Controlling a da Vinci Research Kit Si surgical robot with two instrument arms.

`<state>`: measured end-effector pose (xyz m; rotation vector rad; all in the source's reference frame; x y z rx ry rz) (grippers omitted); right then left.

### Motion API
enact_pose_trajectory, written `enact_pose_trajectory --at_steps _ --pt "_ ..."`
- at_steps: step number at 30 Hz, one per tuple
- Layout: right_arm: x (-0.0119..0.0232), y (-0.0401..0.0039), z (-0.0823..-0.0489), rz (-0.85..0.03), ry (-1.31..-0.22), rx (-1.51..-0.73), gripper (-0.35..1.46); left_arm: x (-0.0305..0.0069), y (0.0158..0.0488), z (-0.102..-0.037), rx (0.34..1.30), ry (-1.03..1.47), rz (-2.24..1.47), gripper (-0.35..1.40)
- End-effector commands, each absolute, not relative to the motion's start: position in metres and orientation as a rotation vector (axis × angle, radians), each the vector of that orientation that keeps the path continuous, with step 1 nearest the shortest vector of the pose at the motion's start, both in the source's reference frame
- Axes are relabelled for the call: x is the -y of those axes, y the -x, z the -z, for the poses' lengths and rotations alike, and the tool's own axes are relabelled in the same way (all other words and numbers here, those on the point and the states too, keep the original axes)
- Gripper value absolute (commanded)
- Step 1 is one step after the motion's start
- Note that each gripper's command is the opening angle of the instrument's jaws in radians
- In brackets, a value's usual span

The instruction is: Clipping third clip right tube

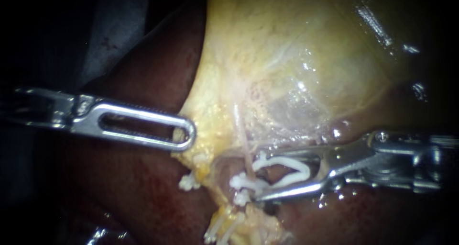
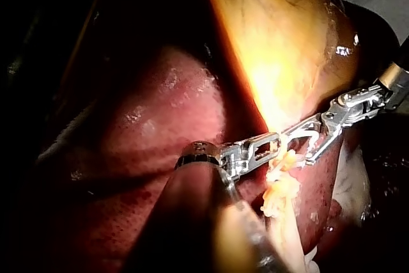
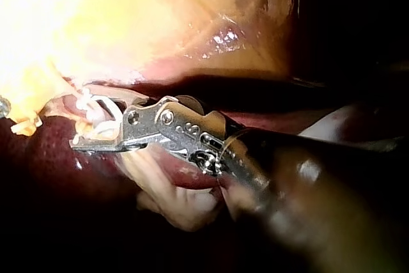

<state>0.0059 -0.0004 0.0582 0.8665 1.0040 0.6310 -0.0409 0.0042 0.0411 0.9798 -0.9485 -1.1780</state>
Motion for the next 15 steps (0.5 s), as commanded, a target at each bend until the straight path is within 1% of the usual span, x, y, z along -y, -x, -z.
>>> enact_pose_trajectory --at_steps 1,8,15 --pt "0.0004 -0.0059 -0.0587 -0.630 -0.864 -1.004 0.53 -0.0041 0.0411 -0.0408 0.946 -0.975 1.181 -0.35" --pt "0.0002 -0.0061 -0.0602 -0.628 -0.858 -1.005 0.53 -0.0039 0.0413 -0.0401 0.947 -0.979 1.190 -0.35" --pt "-0.0001 -0.0068 -0.0605 -0.632 -0.856 -1.005 0.53 -0.0038 0.0414 -0.0398 0.949 -0.976 1.186 -0.35"
